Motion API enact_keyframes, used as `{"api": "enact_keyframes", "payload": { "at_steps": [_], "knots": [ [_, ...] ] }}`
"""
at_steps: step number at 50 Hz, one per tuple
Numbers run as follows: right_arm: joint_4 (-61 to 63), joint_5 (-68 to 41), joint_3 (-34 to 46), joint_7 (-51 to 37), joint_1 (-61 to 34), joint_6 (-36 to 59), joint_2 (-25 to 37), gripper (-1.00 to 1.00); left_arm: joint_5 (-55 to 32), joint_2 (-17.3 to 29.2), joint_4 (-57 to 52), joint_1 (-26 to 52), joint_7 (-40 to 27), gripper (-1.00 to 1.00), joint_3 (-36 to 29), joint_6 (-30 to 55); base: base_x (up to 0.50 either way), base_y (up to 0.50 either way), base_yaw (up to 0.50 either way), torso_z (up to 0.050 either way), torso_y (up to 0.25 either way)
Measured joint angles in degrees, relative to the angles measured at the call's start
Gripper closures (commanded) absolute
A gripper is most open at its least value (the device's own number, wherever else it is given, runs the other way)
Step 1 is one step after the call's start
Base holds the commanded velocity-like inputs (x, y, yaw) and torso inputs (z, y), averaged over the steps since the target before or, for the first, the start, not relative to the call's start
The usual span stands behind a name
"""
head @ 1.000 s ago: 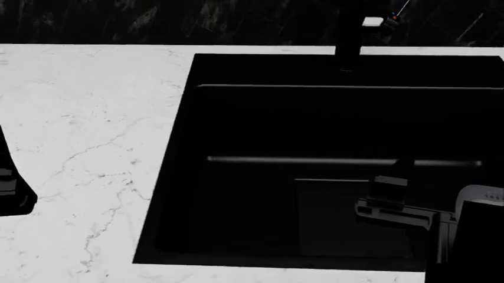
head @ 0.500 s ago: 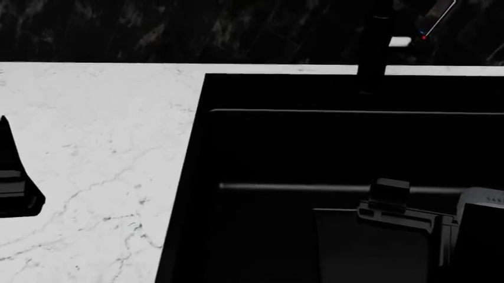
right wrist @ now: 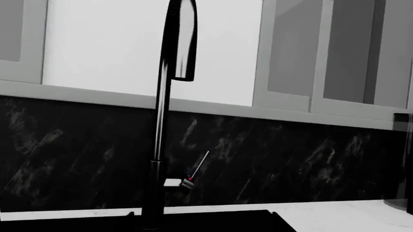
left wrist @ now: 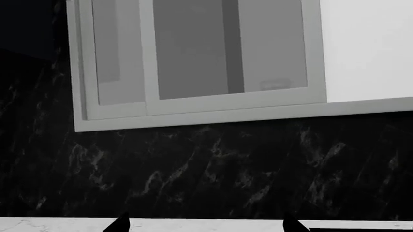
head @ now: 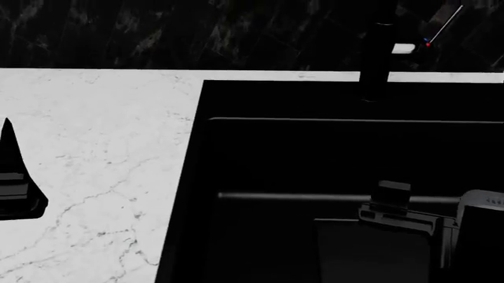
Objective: Turn the sink spout to the left.
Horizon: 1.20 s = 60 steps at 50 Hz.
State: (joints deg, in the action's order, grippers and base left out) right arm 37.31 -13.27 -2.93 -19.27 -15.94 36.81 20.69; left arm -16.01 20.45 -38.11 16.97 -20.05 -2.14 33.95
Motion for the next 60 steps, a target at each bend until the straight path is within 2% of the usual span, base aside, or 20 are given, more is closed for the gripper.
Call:
{"api": "enact_keyframes", "payload": {
  "at_steps": [13,43,60],
  "knots": [
    [0.09,-0.41,0.10,0.27,0.32,-0.57,0.27,-1.00,-0.20,0.19,-0.07,0.04,-0.20,-1.00,-0.20,0.03,0.36,0.00,0.00,0.000,0.001],
    [0.83,-0.64,0.43,-0.60,0.30,0.16,0.63,-1.00,-0.50,0.50,0.68,0.11,-0.22,-1.00,-1.14,-0.50,-0.03,0.00,0.00,0.000,0.000],
    [2.28,-1.84,1.04,-1.75,-8.58,8.71,2.55,-1.00,0.19,0.85,1.13,0.18,-0.39,-1.00,-2.59,-0.67,0.00,0.00,0.00,0.000,0.000]
  ]
}}
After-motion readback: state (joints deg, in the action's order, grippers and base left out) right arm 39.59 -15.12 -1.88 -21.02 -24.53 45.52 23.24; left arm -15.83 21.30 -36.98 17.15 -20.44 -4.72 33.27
